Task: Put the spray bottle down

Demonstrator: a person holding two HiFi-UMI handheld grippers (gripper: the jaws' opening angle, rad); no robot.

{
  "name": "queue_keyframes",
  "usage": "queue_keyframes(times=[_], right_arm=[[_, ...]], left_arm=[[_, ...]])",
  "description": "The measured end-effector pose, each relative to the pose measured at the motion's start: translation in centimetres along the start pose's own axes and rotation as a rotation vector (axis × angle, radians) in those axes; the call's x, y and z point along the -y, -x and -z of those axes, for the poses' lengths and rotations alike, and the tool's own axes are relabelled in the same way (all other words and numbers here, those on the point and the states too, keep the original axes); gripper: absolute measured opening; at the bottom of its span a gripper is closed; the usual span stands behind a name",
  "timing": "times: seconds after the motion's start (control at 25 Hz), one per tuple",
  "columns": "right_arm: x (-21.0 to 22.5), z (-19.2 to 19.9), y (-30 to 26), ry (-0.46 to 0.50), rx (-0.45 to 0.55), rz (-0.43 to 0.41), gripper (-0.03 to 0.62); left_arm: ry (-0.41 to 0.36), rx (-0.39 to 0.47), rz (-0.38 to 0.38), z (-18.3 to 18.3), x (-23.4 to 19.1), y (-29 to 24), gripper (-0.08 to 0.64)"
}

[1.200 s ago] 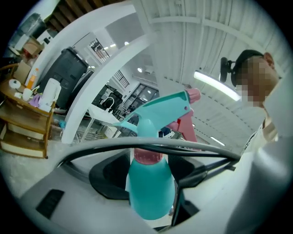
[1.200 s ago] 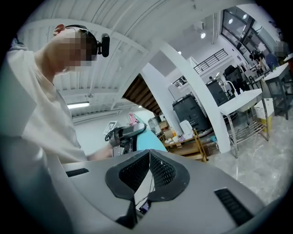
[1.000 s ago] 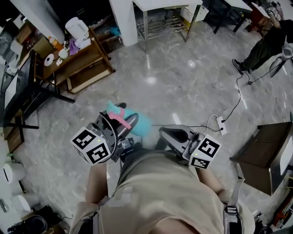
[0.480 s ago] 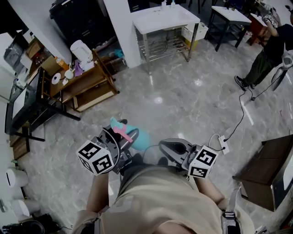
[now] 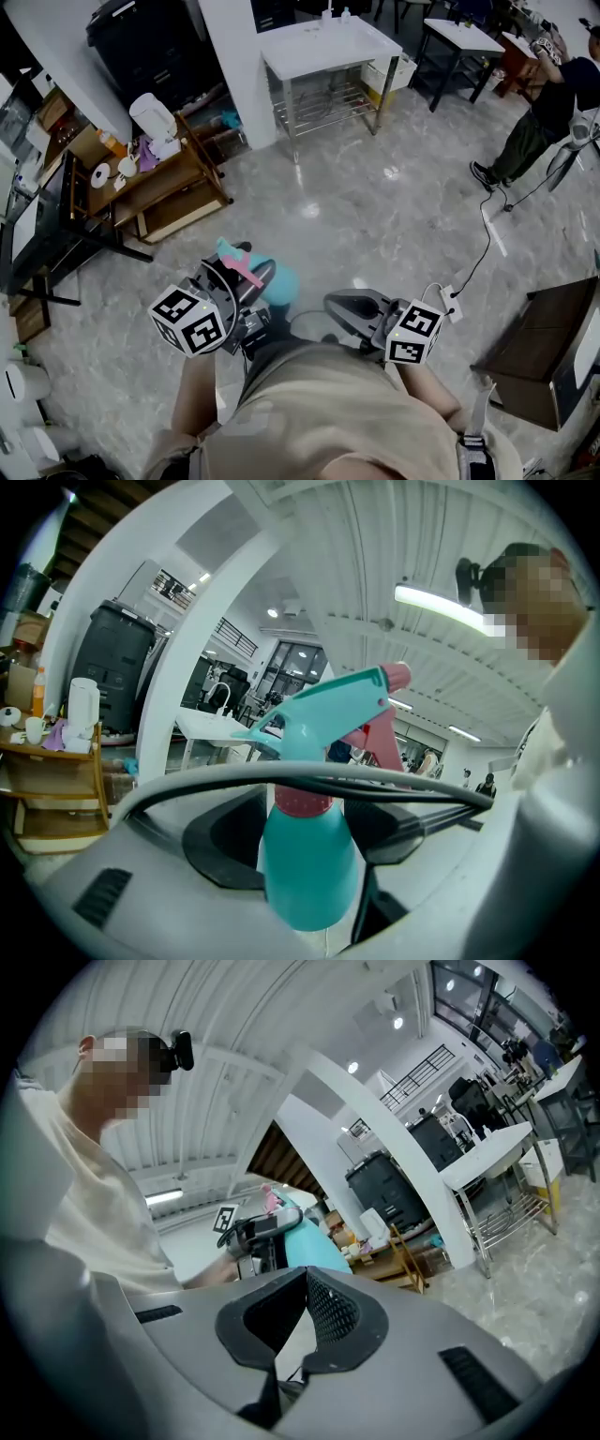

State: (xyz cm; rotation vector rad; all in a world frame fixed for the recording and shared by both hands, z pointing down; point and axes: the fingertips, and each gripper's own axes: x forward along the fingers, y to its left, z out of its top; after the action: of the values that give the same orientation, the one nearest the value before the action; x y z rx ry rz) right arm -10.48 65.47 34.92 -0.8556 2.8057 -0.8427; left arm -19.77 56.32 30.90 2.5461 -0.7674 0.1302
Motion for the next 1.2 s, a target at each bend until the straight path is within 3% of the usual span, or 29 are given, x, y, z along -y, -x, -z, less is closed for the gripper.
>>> queue_keyframes(times=[0.36,0.8,1.04,1.2], right_arm=[[2.5,-2.7,-7.6,0.044,-0.036,0.080,0.018],[5.2,-5.4,-16.2,0.048,-0.078,0.168,0.019],[5.8,-6.3,-19.6,0.074,-0.104,0.186,0.018],[6.2,-5.9,-20.9,0.085,-0.142,0.188,0.018]], left_arm=[[-0.003,-0.017,0.083,-4.2,-7.8,-1.1,0.261],[0.001,-0.045,0.126,-7.4,-16.6,-0.8,0.261],[-0.045,-0.041,0.196,-8.8,-19.3,0.1,0.261],[-0.034,-0.038,0.180,-8.7,-20.6,0.1,0.261]])
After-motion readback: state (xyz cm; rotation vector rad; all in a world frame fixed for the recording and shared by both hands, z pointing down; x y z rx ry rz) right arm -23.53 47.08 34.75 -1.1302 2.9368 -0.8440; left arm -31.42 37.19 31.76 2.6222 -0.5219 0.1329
